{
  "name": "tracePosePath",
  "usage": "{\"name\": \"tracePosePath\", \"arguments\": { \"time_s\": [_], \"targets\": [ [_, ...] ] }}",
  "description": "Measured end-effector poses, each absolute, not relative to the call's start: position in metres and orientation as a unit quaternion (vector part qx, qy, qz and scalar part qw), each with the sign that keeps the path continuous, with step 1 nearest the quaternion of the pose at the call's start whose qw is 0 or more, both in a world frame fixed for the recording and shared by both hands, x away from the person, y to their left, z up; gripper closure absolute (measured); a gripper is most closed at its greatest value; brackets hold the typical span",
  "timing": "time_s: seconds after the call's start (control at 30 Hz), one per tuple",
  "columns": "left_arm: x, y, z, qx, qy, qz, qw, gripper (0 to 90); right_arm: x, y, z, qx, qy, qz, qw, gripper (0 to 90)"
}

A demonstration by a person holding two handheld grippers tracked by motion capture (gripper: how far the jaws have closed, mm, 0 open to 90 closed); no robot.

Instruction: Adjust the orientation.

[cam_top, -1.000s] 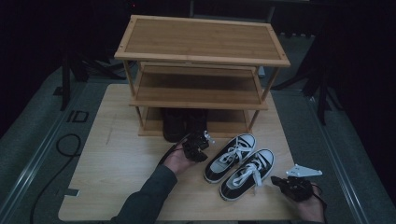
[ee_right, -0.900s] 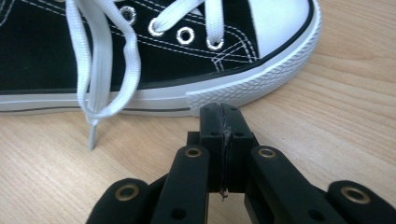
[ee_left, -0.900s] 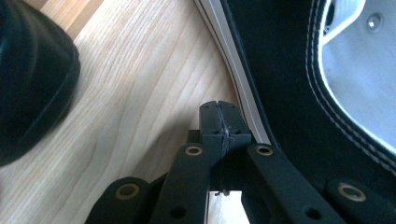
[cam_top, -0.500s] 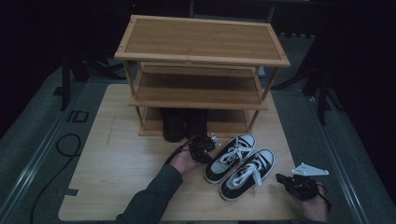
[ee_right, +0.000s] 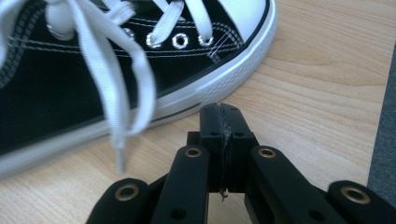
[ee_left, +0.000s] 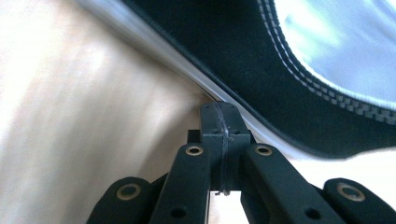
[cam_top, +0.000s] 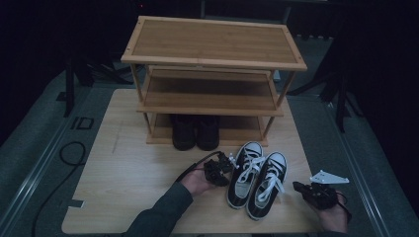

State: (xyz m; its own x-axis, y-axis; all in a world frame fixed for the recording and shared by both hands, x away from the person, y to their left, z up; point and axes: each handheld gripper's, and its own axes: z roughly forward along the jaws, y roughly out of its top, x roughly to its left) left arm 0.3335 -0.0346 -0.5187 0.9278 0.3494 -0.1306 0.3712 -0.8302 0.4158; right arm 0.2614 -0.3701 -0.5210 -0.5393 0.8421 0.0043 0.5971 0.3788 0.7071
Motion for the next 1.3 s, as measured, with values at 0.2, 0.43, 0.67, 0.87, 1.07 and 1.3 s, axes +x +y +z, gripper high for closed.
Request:
{"name": "tracePosePath", "arguments": {
  "time_s": [0.2,0.43,0.67,0.87,1.07,1.3],
  "targets": [
    [0.316,-0.052,-0.521,0.959,0.152,-0.059,0.233,90.0,0.264,-0.367,-0.522,0.445,0.814,0.325,0.185,89.0],
    [0.316,-0.051,-0.519,0.957,0.151,-0.058,0.24,90.0,0.271,-0.364,-0.521,0.444,0.817,0.319,0.186,89.0],
    [0.321,-0.037,-0.512,0.952,0.168,-0.044,0.251,90.0,0.285,-0.36,-0.52,0.444,0.819,0.314,0.184,89.1],
    [0.322,-0.028,-0.509,0.949,0.18,-0.03,0.256,90.0,0.294,-0.356,-0.522,0.444,0.822,0.309,0.181,89.2],
    [0.329,-0.014,-0.509,0.946,0.203,-0.012,0.251,90.0,0.3,-0.354,-0.522,0.441,0.825,0.306,0.179,89.2],
    [0.335,0.007,-0.506,0.938,0.233,0.004,0.257,89.7,0.306,-0.354,-0.523,0.444,0.824,0.301,0.18,89.1]
  ]
}}
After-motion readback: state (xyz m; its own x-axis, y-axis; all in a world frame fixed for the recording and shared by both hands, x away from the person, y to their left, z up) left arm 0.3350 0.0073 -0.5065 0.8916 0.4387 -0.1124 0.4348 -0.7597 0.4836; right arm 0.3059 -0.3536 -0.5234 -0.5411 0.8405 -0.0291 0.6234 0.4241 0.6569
